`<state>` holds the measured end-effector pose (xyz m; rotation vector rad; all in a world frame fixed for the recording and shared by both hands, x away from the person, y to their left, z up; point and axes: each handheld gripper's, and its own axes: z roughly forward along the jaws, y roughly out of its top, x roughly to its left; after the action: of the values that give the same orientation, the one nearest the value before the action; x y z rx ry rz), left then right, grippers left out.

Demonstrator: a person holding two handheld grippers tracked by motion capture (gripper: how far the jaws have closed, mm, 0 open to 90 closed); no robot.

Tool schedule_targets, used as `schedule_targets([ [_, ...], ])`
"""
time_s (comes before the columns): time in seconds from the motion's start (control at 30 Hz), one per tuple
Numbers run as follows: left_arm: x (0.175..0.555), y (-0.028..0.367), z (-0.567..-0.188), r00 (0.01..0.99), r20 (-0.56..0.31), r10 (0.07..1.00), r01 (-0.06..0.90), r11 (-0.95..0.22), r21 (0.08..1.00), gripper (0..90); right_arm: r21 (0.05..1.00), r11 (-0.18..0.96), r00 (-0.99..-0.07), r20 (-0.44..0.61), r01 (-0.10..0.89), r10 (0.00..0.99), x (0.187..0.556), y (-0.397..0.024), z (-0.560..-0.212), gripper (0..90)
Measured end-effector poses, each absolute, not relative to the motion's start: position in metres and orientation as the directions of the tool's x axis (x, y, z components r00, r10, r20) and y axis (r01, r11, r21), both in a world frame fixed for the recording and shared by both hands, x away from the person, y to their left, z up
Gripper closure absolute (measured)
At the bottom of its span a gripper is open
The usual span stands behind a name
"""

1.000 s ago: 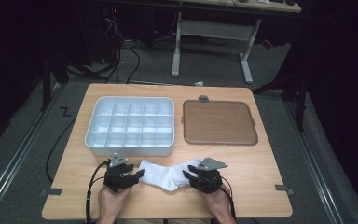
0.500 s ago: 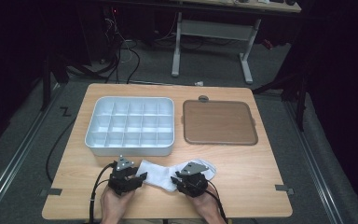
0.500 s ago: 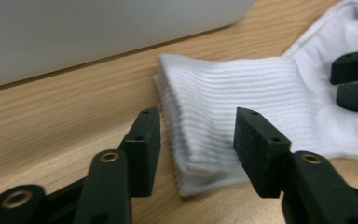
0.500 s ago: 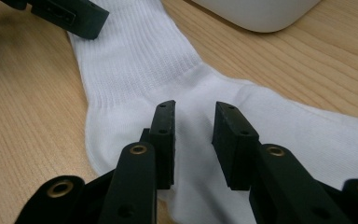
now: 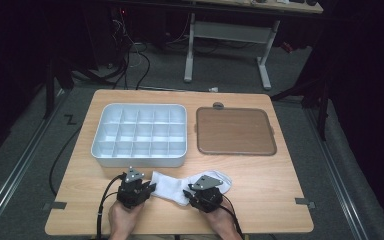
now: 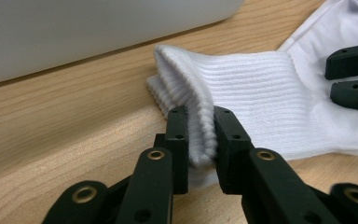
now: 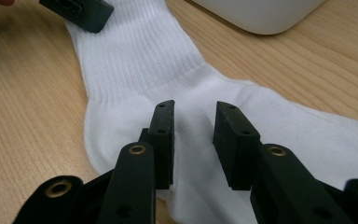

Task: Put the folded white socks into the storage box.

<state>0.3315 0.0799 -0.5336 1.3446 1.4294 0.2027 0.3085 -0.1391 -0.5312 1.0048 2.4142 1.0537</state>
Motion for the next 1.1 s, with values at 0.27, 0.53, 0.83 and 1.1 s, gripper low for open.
schedule_targets([
  [0.27, 0.331, 0.085, -0.522, 0.269, -0.604, 0.750, 0.593, 0.365, 0.717, 80.2, 0.735, 0.486, -0.701, -0.020, 0.473, 0.713, 0.307, -0.138, -0.531, 68.1],
  [0.53, 0.330, 0.087, -0.505, 0.305, -0.614, 0.728, 0.587, 0.364, 0.723, 80.4, 0.726, 0.481, -0.707, 0.012, 0.492, 0.707, 0.308, -0.137, -0.527, 66.6],
  [0.83, 0.329, 0.091, -0.488, 0.321, -0.629, 0.708, 0.583, 0.376, 0.720, 80.5, 0.728, 0.490, -0.732, 0.024, 0.480, 0.680, 0.304, -0.131, -0.521, 66.9],
  [1.1, 0.328, 0.092, -0.474, 0.337, -0.640, 0.691, 0.581, 0.382, 0.718, 80.5, 0.709, 0.523, -0.746, 0.006, 0.473, 0.666, 0.309, -0.121, -0.527, 67.1],
])
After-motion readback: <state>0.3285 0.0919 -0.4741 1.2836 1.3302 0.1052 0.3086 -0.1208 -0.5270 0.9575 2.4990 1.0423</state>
